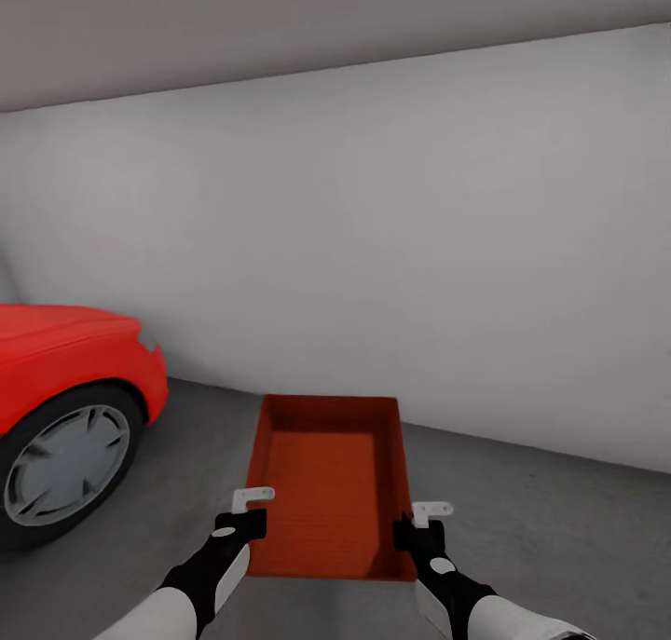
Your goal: Move the two storage containers from the living room to the garage. In the garage, place one container on the floor and stack the other container on top of it (either order is fine).
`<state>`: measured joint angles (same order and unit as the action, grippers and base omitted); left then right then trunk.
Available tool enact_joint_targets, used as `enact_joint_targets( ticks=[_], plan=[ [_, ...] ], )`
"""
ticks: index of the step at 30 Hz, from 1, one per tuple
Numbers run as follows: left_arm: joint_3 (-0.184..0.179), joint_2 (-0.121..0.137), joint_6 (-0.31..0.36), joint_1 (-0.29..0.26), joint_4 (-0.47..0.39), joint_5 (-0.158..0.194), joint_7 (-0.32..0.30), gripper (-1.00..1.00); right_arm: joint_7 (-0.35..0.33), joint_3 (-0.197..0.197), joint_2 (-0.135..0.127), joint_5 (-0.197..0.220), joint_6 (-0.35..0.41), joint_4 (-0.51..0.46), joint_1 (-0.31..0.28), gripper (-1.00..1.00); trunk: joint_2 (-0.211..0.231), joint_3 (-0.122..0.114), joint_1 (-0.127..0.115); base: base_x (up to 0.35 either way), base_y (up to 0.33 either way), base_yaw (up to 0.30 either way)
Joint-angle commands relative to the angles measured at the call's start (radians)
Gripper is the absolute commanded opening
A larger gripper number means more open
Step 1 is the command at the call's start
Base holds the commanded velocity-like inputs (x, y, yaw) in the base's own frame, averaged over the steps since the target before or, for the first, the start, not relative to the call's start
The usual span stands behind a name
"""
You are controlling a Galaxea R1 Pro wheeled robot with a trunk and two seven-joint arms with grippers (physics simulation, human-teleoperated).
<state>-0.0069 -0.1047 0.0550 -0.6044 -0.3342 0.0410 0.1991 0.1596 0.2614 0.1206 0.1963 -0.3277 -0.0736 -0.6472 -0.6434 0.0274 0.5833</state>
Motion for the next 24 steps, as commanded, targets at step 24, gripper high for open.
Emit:
enact_joint_targets(
  ticks=[24],
  plan=[
    [0.010,-0.001,0.006,0.000,-0.002,0.000,0.009,-1.00,0.001,-0.004,0.001,0.027,-0.004,0.000,-0.001,-1.00,-0.002,0.002,0.001,0.316,0.095,-0.021]
  ],
)
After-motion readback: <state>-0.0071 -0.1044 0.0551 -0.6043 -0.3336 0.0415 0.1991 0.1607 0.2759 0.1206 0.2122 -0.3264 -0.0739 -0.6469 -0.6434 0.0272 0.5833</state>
